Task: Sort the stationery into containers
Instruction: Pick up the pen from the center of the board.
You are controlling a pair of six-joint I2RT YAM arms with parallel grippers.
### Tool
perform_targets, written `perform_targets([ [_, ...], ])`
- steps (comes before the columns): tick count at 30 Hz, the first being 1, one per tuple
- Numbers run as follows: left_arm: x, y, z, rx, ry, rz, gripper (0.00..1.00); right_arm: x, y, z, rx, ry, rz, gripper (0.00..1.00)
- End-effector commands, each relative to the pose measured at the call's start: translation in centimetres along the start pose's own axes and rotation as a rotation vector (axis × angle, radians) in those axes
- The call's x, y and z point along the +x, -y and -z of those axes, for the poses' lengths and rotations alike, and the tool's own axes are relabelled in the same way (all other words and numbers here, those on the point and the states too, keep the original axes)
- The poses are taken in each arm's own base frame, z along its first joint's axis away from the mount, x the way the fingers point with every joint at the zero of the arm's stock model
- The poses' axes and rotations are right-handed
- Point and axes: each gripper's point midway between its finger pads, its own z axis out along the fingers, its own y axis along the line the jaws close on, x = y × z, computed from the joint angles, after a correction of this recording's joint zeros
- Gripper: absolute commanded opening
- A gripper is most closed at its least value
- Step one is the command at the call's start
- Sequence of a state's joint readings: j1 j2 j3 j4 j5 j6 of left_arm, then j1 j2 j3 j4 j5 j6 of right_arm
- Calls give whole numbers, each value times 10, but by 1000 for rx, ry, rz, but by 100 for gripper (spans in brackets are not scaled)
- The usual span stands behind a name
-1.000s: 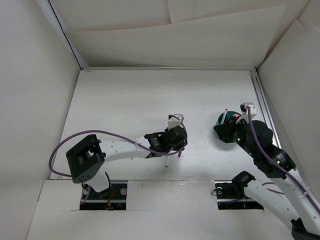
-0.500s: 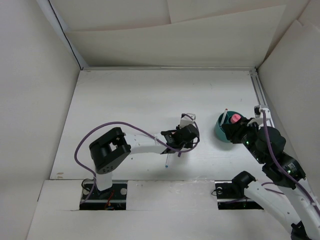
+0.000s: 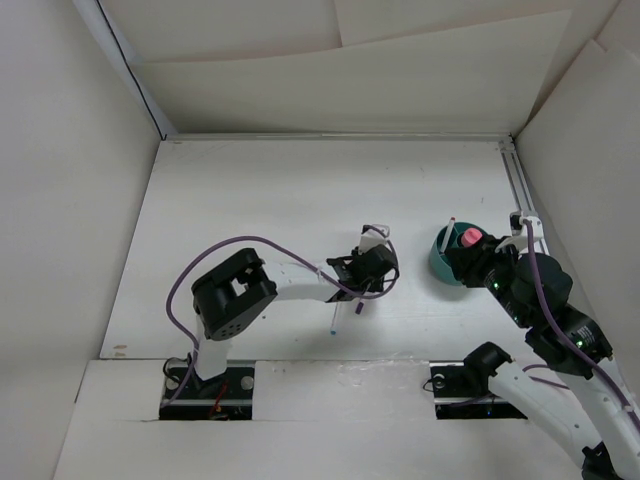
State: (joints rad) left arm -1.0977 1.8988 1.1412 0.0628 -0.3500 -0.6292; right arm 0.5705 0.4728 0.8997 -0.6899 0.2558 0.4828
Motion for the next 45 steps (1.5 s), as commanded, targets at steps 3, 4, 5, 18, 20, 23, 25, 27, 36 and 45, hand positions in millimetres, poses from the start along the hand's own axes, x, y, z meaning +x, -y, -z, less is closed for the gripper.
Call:
perform_targets([
  [3, -24, 7, 1, 2, 58, 2, 27, -17, -7, 6, -25, 48, -18, 31],
  [4, -22, 4, -2, -17, 51, -5, 27, -17, -7, 6, -25, 48, -18, 31],
  [5, -22, 4, -2, -18, 51, -5, 27, -17, -7, 6, -25, 48, -18, 31],
  [18, -1, -7, -16, -69, -14, -60, 27, -17, -7, 6, -24, 48, -8, 31],
  [20, -2, -9, -15, -84, -15, -64, 22, -17, -7, 6, -24, 48, -8, 31],
  [23, 1, -14, -14, -103, -24, -73, 17, -18, -7, 8, -29, 56, -11, 38],
  [25, 1, -15, -14, -103, -25, -82, 17, -18, -7, 8, -29, 56, -11, 40],
  [27, 3, -19, -13, -122, -32, -100, 18, -20, -7, 10, -33, 64, -13, 41],
  [36, 7, -32, -13, -200, -37, -137, 24, -26, -10, 12, -42, 81, -18, 45],
  [45, 12, -29, -17, -188, -56, -139, 12, -35, -14, 18, -59, 112, -28, 45],
])
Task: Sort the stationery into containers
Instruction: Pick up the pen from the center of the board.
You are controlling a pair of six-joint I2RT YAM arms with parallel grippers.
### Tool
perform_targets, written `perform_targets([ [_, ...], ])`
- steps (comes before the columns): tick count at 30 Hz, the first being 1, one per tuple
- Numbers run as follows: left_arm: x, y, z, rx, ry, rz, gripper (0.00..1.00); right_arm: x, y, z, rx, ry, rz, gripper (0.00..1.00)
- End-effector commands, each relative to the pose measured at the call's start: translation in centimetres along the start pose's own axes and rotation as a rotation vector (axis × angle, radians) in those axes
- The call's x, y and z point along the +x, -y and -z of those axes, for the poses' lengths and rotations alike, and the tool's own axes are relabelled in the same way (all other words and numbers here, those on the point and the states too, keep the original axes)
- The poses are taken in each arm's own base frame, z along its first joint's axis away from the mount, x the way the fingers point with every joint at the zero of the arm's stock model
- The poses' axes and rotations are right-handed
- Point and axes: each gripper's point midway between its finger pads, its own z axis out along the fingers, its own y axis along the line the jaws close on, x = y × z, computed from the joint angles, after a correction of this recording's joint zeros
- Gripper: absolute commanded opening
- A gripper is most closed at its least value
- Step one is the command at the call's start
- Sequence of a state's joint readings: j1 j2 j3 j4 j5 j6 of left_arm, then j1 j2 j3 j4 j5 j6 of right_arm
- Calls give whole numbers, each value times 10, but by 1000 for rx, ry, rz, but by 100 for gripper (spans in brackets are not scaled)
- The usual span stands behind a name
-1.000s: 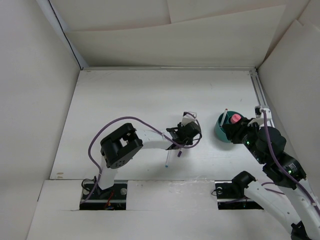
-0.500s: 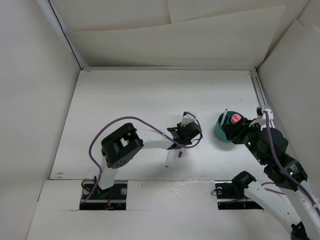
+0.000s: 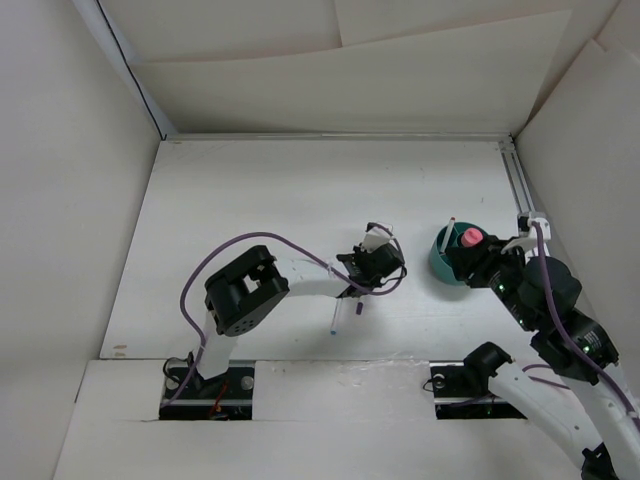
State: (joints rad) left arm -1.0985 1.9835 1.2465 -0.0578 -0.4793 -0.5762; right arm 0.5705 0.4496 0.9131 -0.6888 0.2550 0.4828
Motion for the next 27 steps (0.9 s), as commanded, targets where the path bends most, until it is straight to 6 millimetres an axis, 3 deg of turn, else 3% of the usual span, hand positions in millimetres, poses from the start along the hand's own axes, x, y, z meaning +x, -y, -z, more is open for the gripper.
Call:
perform_targets([
  [1, 17, -6, -3, -28, -63, -37, 12, -27, -11, 10, -41, 80, -18, 45],
  [7, 21, 1, -3, -29, -64, -56, 13, -31, -12, 12, -45, 88, -11, 45],
  [10, 25, -5, -3, -69, -63, -70, 13, -31, -12, 12, -45, 88, -11, 45],
  [13, 19, -3, -2, -66, -41, -40, 0, -33, -13, 11, -49, 96, -13, 45],
  [15, 17, -4, 6, -48, -37, -21, 0, -36, -15, 13, -54, 104, -16, 45],
  [17, 10, -1, 12, -20, -17, -1, 0, -35, -15, 11, -49, 96, -13, 45],
  [22, -30, 14, 41, 70, 62, 87, 0, -35, -15, 11, -49, 96, -13, 45],
  [27, -50, 23, 60, 135, 96, 124, 0, -37, -16, 11, -54, 104, -16, 45],
])
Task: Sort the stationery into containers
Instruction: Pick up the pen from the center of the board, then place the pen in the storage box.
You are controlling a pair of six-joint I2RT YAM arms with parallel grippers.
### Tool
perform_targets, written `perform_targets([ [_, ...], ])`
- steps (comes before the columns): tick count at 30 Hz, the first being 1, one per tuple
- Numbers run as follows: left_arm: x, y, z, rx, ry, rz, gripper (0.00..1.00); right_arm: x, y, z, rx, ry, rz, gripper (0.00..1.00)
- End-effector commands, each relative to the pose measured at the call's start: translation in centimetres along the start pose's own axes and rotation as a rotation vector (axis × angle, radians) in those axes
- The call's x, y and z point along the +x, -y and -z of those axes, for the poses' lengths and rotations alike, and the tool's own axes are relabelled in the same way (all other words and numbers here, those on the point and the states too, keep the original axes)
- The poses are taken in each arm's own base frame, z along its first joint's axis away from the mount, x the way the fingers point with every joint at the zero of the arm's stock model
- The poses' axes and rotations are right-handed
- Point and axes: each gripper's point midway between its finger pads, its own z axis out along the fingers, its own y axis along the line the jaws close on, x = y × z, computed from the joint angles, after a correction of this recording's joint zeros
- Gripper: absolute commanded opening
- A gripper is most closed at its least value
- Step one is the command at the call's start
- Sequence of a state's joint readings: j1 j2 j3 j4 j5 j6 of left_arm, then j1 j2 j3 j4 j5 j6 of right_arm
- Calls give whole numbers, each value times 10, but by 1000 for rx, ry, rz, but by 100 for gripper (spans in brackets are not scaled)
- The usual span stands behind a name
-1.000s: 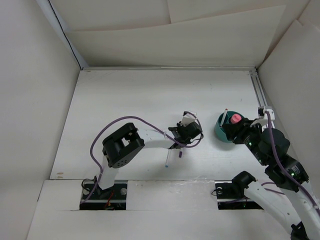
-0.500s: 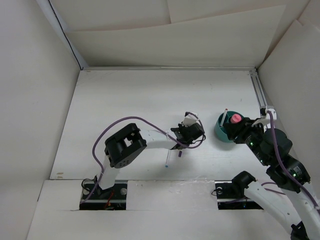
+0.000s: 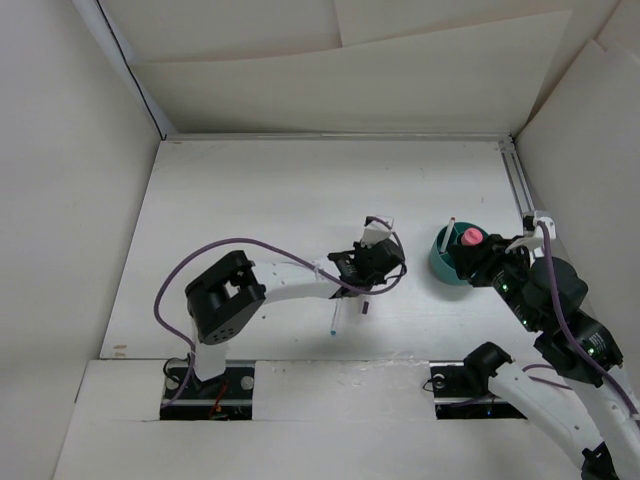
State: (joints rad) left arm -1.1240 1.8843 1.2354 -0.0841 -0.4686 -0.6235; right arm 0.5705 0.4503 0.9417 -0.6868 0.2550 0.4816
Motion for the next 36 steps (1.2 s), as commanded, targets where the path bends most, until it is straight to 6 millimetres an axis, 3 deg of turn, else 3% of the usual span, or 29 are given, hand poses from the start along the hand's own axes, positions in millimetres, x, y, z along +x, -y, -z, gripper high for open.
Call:
perform_targets([
  [1, -36, 16, 31, 92, 68, 71, 0, -22, -10, 4, -36, 71, -7, 45],
  [9, -72, 26, 59, 167, 154, 153, 0, -21, -7, 4, -25, 77, -8, 45],
  [16, -138, 38, 85, 282, 335, 311, 0, -29, -3, 10, -4, 99, -12, 45],
  [20, -192, 44, 104, 328, 495, 421, 0, -32, -2, 14, 1, 112, -24, 45],
  [25, -236, 47, 112, 333, 653, 474, 0, -28, 10, 17, 59, 104, -33, 45],
  [28, -249, 52, 96, 309, 702, 476, 0, -33, 12, 19, 74, 123, -46, 45],
  [29, -263, 60, 101, 328, 725, 494, 0, -33, 12, 19, 74, 123, -46, 45],
  [30, -261, 62, 83, 309, 715, 486, 0, -36, 11, 21, 70, 131, -49, 45],
  [33, -278, 77, 79, 324, 741, 496, 0, -37, 13, 21, 79, 136, -50, 45],
  [35, -274, 88, 59, 322, 726, 472, 0, -38, 14, 21, 87, 140, -50, 45],
  [36, -285, 94, 63, 333, 747, 477, 0, -38, 14, 21, 87, 140, -50, 45],
])
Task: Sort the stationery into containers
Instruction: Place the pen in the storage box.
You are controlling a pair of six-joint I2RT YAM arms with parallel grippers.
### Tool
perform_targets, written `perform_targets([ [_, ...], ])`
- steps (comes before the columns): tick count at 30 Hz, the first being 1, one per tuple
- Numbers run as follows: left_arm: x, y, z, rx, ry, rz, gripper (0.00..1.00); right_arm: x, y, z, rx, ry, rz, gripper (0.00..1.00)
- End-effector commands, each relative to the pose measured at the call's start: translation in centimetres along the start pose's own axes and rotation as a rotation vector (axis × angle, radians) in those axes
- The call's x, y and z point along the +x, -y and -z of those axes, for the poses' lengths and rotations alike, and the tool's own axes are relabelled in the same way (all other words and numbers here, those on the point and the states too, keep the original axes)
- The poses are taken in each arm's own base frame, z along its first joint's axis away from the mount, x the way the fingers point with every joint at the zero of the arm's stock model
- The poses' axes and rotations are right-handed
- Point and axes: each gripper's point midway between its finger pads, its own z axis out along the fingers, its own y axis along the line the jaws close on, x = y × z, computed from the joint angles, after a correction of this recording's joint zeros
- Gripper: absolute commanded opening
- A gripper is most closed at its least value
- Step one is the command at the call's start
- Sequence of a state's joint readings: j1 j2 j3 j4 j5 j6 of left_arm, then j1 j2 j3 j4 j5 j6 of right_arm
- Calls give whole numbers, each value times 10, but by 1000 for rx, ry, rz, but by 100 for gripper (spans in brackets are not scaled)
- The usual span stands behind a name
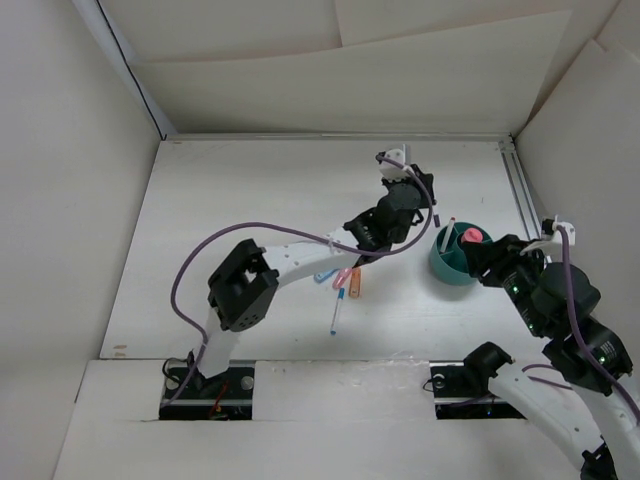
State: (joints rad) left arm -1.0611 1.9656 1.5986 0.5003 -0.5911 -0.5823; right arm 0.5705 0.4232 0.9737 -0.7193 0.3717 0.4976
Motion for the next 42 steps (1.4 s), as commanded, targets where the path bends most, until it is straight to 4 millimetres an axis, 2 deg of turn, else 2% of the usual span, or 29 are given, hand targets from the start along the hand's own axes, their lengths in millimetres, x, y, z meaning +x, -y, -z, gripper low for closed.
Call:
perform_targets([
  [1, -11, 18, -19, 30, 67, 3, 0, -21, -2, 10, -6, 67, -32, 45],
  [2, -7, 19, -23, 26, 61, -2, 0, -21, -2, 10, -6, 67, -32, 45],
  [3, -12, 26, -27, 33, 72, -6, 0, -19, 0, 10, -1, 59, -28, 45],
  [6, 4, 27, -36, 44, 50, -25, 0, -21, 0, 13, -7, 68, -32, 45],
  [7, 2, 30, -38, 49, 57, -19, 0, -20, -2, 13, -16, 63, -32, 45],
  [9, 14, 25, -42, 40, 45, -30, 0, -21, -2, 16, -20, 71, -36, 45],
  [10, 9, 29, -43, 46, 54, -31, 0, -21, -2, 16, -20, 71, -36, 45],
  [12, 19, 24, -46, 40, 45, -49, 0, -19, 0, 16, -15, 62, -32, 46],
  [14, 18, 27, -46, 51, 47, -54, 0, -19, 0, 16, -15, 62, -32, 46],
  [16, 26, 28, -45, 54, 35, -69, 0, -19, 0, 16, -15, 62, -32, 46],
  [17, 35, 22, -46, 46, 23, -80, 0, -19, 0, 16, -15, 62, -32, 46],
  [18, 35, 22, -46, 46, 23, -80, 0, -19, 0, 16, -15, 62, -32, 46],
  [19, 46, 23, -44, 49, 9, -96, 0, -21, -1, 16, -19, 69, -35, 46],
  [20, 44, 24, -44, 54, 16, -90, 0, -20, -3, 16, -27, 65, -35, 46],
  [22, 53, 17, -47, 40, 14, -107, 0, -20, -3, 16, -28, 65, -35, 46],
  [27, 68, 20, -48, 52, -3, -112, 0, -19, -4, 16, -36, 60, -34, 46],
  [29, 64, 23, -49, 57, 4, -106, 0, -19, -4, 16, -36, 60, -34, 46],
  [35, 78, 22, -47, 58, -14, -135, 0, -21, -4, 18, -40, 68, -38, 46],
  [38, 78, 21, -47, 58, -14, -135, 0, -21, -4, 18, -40, 68, -38, 46],
  [41, 82, 20, -46, 63, -26, -141, 5, -21, -4, 18, -40, 68, -38, 46],
  [42, 82, 20, -46, 63, -26, -141, 11, -17, -3, 16, -36, 60, -34, 46],
])
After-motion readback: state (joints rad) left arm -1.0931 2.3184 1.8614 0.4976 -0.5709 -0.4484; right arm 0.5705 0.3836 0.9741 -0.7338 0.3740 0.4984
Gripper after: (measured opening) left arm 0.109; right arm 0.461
